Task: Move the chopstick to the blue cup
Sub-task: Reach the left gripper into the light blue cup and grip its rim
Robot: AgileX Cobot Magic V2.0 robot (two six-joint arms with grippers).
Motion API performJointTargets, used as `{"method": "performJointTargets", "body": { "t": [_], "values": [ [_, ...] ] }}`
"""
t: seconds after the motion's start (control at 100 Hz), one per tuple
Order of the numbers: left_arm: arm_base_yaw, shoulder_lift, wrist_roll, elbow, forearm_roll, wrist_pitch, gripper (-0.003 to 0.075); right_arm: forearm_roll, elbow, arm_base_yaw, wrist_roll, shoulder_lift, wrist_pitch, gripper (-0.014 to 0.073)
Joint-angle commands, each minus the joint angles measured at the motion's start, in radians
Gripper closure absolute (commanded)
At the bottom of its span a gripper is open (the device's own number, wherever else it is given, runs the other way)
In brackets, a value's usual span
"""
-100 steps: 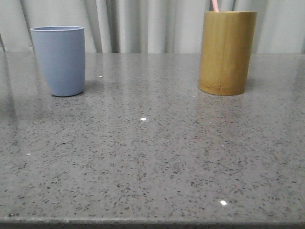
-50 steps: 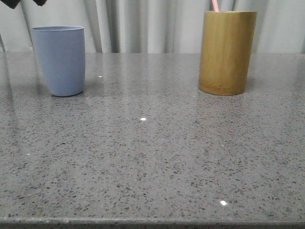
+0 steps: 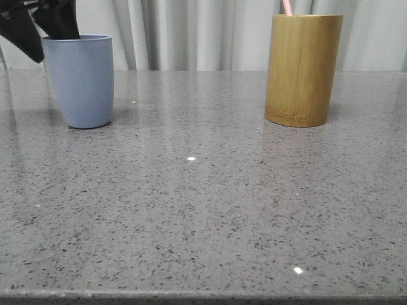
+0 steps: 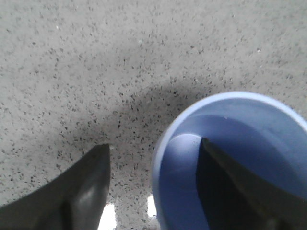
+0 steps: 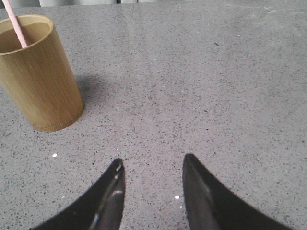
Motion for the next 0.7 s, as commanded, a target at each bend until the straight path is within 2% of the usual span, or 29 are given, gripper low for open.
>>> {"method": "performJointTargets", "body": {
  "t": [0.0, 0.07, 0.32, 0.5, 0.69],
  "values": [
    [-0.008, -0.034, -0.001, -0.033, -0.008, -0.019, 0.037, 0.0, -0.036, -0.003, -0.001, 0.007, -0.07, 0.0279],
    [-0.006, -0.03, -0.001, -0.033, -0.008, -0.017, 0.0435, 0.0, -0.036, -0.003, -0.001, 0.007, -0.07, 0.0279],
    [-0.006, -0.028, -0.001, -0.033, -0.012, -0.017, 0.0741, 0.0, -0.036, -0.003, -0.001, 0.007, -0.069, 0.0279],
    [-0.019, -0.028, -0.001, -0.062, -0.027, -0.011, 0.0739, 0.0, -0.036, -0.003, -0.001, 0.007, -0.069, 0.0279],
    [-0.113, -0.013, -0.001, -0.139, -0.029, -0.041, 0.0739, 0.0, -0.036, -0.003, -0.001, 0.007, -0.067, 0.0279]
  ]
}}
